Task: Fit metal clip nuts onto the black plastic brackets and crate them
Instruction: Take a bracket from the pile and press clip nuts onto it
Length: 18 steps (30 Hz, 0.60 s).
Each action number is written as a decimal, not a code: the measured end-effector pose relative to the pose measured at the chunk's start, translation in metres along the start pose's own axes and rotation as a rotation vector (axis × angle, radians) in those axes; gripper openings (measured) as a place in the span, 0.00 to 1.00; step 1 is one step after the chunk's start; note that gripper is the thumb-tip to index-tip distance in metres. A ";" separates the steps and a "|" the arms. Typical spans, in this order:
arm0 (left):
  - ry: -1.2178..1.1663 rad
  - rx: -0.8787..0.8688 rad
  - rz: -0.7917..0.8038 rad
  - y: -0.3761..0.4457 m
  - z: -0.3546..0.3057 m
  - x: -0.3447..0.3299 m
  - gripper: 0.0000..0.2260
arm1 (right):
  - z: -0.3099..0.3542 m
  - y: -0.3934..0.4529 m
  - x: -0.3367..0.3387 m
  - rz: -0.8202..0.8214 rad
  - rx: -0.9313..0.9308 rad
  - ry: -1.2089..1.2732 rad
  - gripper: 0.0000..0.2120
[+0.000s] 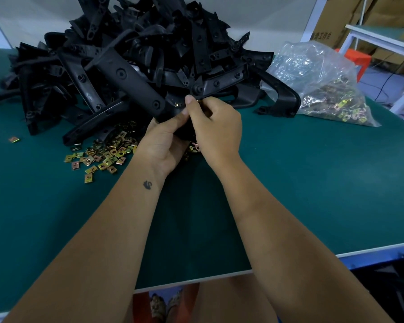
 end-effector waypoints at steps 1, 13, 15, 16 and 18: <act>-0.007 0.007 -0.006 0.000 0.001 0.000 0.09 | 0.000 0.000 0.000 -0.004 0.002 0.004 0.15; -0.312 0.077 -0.067 0.004 -0.005 0.015 0.14 | -0.057 0.016 0.033 -0.054 -0.287 -0.125 0.15; -0.344 0.069 -0.078 0.005 -0.006 0.017 0.13 | -0.071 0.019 0.042 -0.036 -0.357 -0.233 0.21; -0.348 0.067 -0.083 0.005 -0.006 0.019 0.13 | -0.076 0.020 0.044 -0.016 -0.379 -0.275 0.23; -0.335 0.055 -0.093 0.006 -0.007 0.019 0.15 | -0.082 0.020 0.043 0.048 -0.411 -0.340 0.23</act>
Point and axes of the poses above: each hand's wrist, its own y-axis towards the middle knuckle, its own x-axis out of the back of the hand, z = x × y, the point moved 9 cm from there along y, towards the middle knuckle, and after that the axes turned 6 degrees about x, right-handed, at the moved point
